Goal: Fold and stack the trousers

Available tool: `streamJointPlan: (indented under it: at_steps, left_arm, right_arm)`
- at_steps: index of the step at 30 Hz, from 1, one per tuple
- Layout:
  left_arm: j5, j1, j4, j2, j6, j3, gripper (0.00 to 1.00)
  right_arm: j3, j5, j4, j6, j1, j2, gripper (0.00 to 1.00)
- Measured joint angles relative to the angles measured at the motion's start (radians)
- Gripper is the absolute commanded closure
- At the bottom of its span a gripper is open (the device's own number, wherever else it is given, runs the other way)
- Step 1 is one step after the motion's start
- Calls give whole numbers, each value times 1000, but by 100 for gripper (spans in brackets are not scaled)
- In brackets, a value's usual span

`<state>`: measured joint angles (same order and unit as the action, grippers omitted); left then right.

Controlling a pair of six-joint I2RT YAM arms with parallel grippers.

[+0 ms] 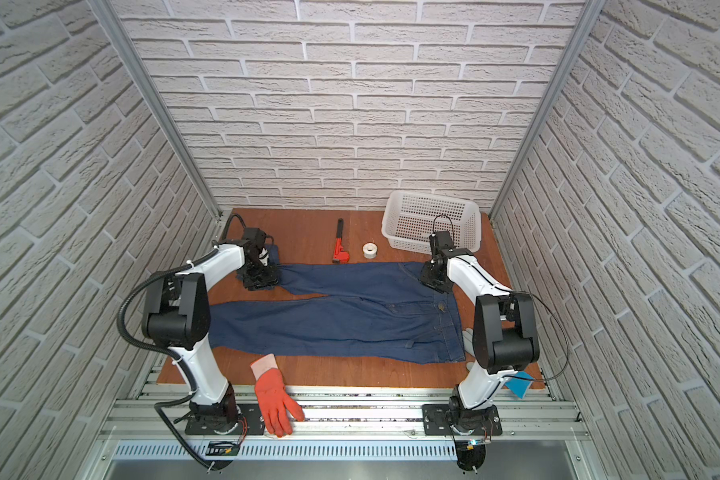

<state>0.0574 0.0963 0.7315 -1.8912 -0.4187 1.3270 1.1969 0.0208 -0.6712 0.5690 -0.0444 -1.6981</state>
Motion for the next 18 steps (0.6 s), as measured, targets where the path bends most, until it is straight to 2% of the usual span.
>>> streamJointPlan:
  at_steps: [2,4,7,9,14,18]
  left_arm:
    - [3,0,-2,-22,0,0,54]
    - [2,0,-3,-46,0,1,62]
    - [-19,-1,-1,-60,0,14,88]
    - [-49,-1,5,-60,-3,27,100]
    - [-133,-31,46,21,-9,42,100]
    - [-163,-150,134,231,-13,132,100]
  right_arm:
    - [0,0,0,0,0,0,65]
    - [0,0,0,0,0,0,65]
    - [0,0,0,0,0,0,65]
    - [0,0,0,0,0,0,65]
    - [0,0,-3,0,0,0,65]
    - [0,-3,-5,0,-1,0,65]
